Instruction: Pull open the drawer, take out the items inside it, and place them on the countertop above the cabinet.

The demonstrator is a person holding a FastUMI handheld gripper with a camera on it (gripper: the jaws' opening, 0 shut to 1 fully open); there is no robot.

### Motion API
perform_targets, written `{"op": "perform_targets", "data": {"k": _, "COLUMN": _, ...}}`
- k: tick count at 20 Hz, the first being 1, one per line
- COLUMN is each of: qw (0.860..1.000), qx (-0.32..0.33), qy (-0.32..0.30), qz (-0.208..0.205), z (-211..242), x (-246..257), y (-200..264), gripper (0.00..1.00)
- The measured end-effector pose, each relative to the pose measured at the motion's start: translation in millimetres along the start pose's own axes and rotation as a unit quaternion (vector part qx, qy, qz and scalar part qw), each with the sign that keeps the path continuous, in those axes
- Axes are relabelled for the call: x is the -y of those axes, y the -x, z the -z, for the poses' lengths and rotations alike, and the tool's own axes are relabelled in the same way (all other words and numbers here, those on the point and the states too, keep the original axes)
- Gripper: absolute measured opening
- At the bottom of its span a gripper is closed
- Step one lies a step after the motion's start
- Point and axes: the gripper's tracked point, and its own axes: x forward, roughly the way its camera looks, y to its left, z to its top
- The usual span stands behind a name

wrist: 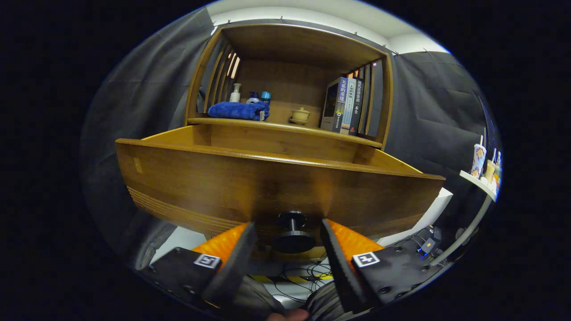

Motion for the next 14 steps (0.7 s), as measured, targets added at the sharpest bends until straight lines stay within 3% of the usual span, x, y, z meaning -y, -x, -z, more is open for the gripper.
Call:
{"op": "perform_targets", "data": {"k": 4, "qw": 0.998, "qx": 0.059, "qy": 0.002, "qz": 0.005, "z": -51, "x": 1, "y": 30, "gripper": 0.99}}
{"op": "perform_targets", "data": {"k": 7, "qw": 0.994, "qx": 0.110, "qy": 0.011, "qz": 0.022, "z": -124, "x": 8, "y": 45, "gripper": 0.99}}
{"op": "perform_targets", "data": {"k": 11, "qw": 0.993, "qx": 0.087, "qy": 0.027, "qz": 0.071, "z": -200, "x": 29, "y": 10, "gripper": 0.99}}
{"op": "perform_targets", "data": {"k": 14, "qw": 0.995, "qx": 0.022, "qy": 0.010, "qz": 0.097, "z": -222, "x": 48, "y": -41, "gripper": 0.99}}
